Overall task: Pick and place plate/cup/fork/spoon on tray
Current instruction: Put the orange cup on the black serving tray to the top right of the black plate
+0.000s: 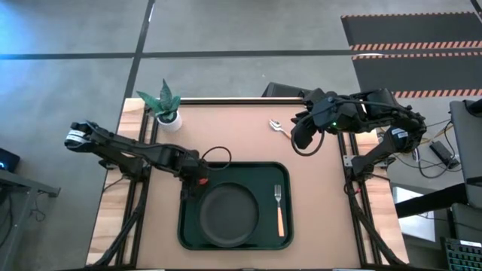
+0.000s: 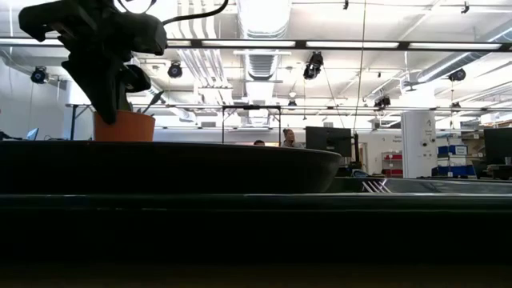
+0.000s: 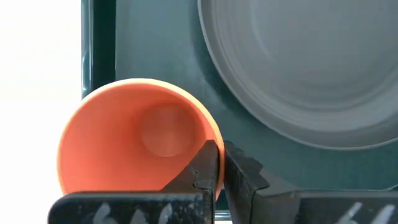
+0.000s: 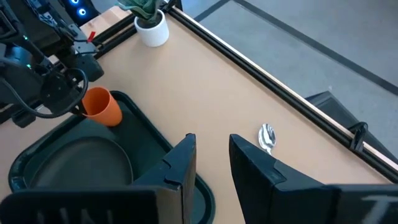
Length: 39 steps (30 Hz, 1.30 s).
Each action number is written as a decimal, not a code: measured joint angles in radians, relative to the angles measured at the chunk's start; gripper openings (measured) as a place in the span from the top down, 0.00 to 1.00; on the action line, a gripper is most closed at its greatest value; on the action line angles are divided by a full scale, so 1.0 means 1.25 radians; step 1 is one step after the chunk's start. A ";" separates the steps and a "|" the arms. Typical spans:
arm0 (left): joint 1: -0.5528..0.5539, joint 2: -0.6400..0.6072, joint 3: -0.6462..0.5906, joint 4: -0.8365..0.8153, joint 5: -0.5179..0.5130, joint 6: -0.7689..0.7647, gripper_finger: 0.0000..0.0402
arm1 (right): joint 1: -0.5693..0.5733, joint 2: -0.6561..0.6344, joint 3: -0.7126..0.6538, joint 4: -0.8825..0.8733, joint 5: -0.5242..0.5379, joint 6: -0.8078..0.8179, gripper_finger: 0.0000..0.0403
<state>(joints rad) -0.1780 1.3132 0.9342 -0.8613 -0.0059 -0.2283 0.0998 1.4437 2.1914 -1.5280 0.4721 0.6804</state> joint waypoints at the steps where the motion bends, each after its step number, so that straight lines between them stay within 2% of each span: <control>1: 0.000 0.000 0.000 0.000 0.000 0.000 1.00 | 0.000 0.000 0.000 0.000 0.000 0.000 0.79; 20: 0.001 -0.028 -0.001 -0.002 0.047 -0.046 0.99 | 0.000 0.000 0.000 0.000 0.000 0.000 0.77; 31: 0.000 -0.040 -0.001 -0.002 0.041 -0.043 0.81 | 0.000 0.000 0.000 -0.001 0.000 -0.001 0.78; 39: 0.001 -0.041 0.011 -0.011 0.039 -0.044 0.74 | 0.000 0.000 0.000 -0.001 0.000 -0.002 0.76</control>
<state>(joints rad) -0.1768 1.2621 0.9480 -0.8753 0.0429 -0.2833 0.0998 1.4437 2.1914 -1.5291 0.4717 0.6781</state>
